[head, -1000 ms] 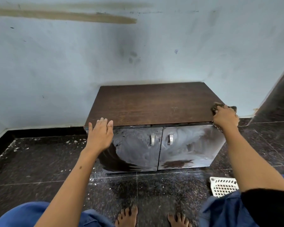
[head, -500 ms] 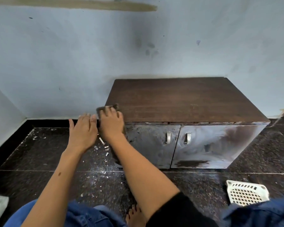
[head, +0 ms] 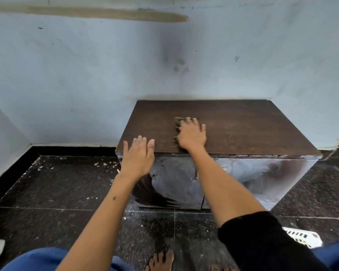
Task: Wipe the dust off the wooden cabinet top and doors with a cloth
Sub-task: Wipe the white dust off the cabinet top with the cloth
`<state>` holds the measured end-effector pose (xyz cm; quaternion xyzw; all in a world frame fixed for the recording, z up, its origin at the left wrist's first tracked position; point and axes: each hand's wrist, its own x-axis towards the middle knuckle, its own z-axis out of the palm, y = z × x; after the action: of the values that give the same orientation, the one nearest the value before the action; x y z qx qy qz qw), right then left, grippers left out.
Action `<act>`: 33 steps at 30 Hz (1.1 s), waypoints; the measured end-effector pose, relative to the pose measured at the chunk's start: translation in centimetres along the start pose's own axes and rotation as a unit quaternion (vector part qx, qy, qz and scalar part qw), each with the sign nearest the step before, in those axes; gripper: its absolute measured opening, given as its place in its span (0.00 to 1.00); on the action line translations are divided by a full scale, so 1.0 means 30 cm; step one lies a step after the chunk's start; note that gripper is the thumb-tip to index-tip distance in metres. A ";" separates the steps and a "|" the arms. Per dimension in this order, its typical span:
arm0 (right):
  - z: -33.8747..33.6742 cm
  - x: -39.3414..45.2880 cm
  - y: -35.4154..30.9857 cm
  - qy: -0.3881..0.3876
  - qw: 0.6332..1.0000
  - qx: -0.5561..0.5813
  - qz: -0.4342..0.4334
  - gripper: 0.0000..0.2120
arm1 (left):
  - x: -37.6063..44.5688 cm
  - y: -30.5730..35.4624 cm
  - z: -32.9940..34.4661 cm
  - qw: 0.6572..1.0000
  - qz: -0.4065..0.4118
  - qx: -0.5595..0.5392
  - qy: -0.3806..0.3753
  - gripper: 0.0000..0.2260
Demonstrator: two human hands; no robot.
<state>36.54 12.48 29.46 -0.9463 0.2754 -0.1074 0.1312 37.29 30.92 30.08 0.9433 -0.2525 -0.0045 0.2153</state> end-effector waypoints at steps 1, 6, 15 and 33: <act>-0.023 0.007 0.085 0.011 0.999 -0.005 0.029 0.25 | 0.004 0.027 0.016 1.000 0.007 -0.002 -0.006 0.24; -0.146 0.013 0.494 0.065 0.984 -0.029 0.163 0.21 | 0.045 0.188 0.093 0.998 0.052 0.021 -0.031 0.25; -0.264 0.180 0.899 0.079 0.959 -0.033 0.269 0.23 | 0.166 0.337 0.172 0.983 0.062 0.174 -0.020 0.25; -0.084 0.573 0.406 0.019 0.997 -0.072 -0.004 0.17 | 0.386 0.137 0.056 0.994 0.001 0.104 0.024 0.27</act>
<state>44.04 -7.36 30.36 -0.9522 0.2806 -0.1059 0.0574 45.24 21.49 31.40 0.9602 -0.2475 0.0448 0.1219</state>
